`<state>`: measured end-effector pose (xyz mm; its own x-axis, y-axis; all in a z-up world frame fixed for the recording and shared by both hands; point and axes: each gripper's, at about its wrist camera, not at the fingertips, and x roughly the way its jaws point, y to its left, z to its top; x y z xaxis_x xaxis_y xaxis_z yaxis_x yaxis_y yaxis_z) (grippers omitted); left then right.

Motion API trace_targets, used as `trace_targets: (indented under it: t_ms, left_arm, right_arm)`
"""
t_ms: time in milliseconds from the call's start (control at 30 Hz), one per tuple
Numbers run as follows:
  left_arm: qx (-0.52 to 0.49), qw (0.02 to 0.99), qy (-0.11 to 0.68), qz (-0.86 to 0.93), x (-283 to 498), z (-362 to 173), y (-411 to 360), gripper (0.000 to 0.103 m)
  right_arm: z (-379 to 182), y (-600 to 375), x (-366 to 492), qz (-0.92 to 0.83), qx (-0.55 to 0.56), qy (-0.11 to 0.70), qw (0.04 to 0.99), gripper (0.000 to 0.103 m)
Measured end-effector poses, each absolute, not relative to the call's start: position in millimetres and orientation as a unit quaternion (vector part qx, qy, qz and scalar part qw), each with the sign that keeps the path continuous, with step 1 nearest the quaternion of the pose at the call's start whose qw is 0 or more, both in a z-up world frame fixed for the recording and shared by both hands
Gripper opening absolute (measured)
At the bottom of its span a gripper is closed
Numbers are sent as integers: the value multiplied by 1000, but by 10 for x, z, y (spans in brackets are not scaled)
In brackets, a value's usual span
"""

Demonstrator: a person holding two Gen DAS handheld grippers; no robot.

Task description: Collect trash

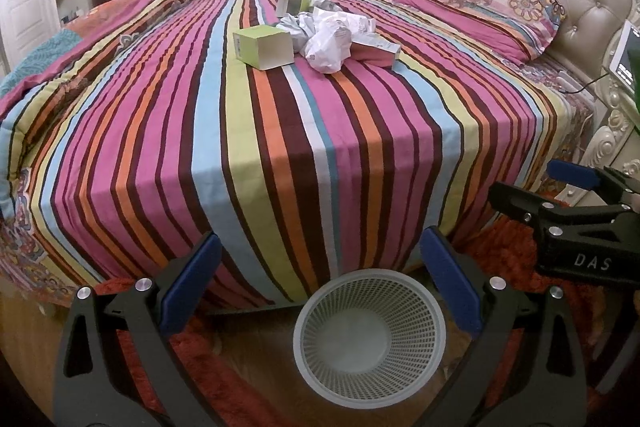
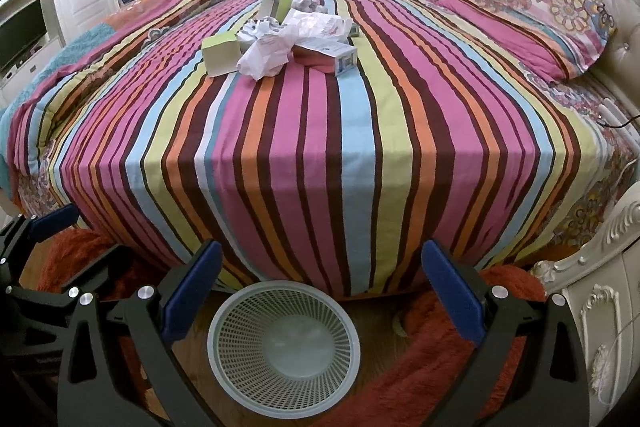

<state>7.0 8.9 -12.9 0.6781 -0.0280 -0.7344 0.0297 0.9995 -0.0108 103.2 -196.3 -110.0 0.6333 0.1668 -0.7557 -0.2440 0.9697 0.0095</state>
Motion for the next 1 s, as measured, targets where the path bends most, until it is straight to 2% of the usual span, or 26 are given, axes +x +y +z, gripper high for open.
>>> trace_targets:
  t_ms: [1000]
  left_arm:
    - [-1,915,402,-15,65,-142,102,97]
  right_arm:
    - [-1111,-1997,1049,120,-37,423,898,96]
